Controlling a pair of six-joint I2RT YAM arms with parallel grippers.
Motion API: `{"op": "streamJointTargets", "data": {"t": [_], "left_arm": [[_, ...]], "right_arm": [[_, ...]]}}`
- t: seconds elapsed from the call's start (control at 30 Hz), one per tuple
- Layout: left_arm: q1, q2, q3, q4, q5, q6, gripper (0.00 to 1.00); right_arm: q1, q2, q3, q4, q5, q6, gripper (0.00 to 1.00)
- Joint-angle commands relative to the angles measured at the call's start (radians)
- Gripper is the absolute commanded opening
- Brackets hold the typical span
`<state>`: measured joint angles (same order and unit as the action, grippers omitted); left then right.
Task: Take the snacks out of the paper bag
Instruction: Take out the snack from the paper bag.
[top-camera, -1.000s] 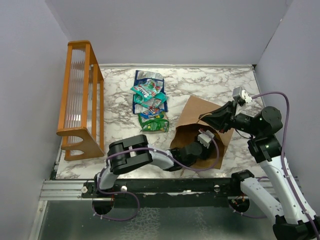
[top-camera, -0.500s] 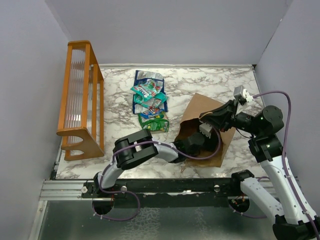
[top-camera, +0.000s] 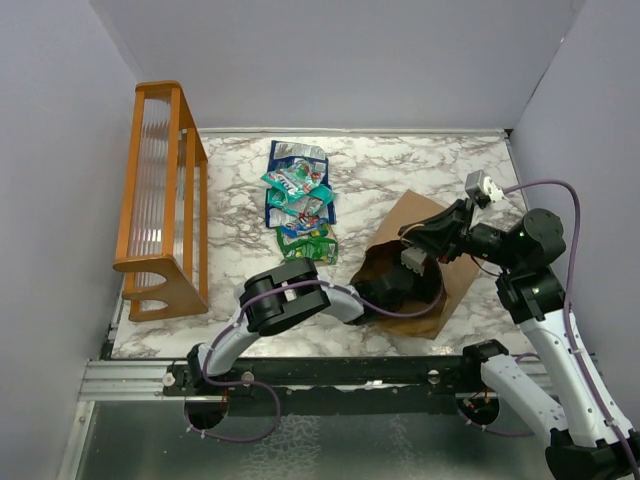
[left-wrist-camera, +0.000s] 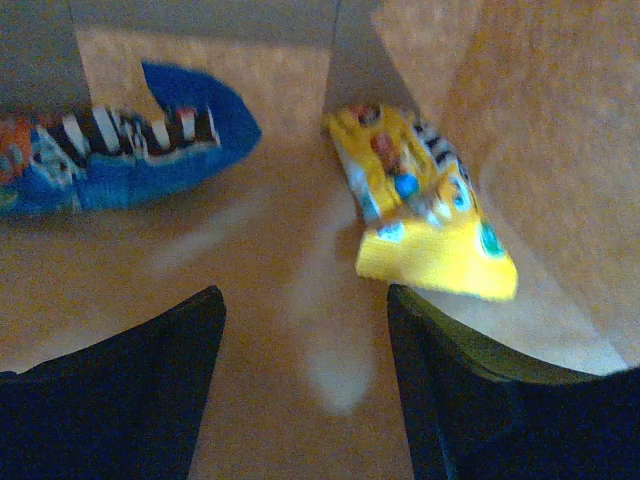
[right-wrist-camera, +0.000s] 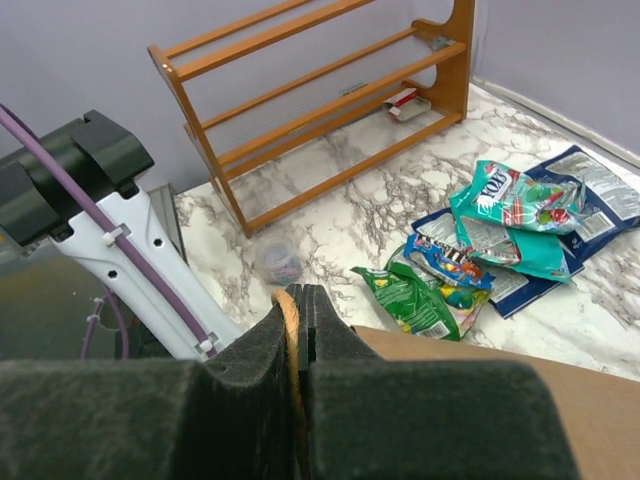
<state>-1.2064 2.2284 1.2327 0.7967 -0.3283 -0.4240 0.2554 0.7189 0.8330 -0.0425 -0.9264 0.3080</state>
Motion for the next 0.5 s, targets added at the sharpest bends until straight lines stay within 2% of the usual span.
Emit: {"op": "streamJointTargets", "data": {"t": [0.0,0.13,0.3,0.47], "left_arm": [[0.002,-0.041,-0.091,0.116,-0.028,0.011,0.68],[0.003,-0.114,-0.175,0.118,0.029,0.033,0.64],[0.001,-0.168,-0.253,0.161,0.087,0.052,0.64],[-0.007,-0.104,-0.173,0.177,0.15,0.037,0.71]], "right_arm": [[0.002,-0.017,0.041,-0.018,0.045,-0.027,0.02],[0.002,-0.018,0.006,-0.037,0.062,-0.08,0.02],[0.002,-0.034,-0.053,-0.026,0.05,-0.055,0.02],[0.002,-0.032,-0.036,-0.029,0.049,-0.04,0.02]]}}
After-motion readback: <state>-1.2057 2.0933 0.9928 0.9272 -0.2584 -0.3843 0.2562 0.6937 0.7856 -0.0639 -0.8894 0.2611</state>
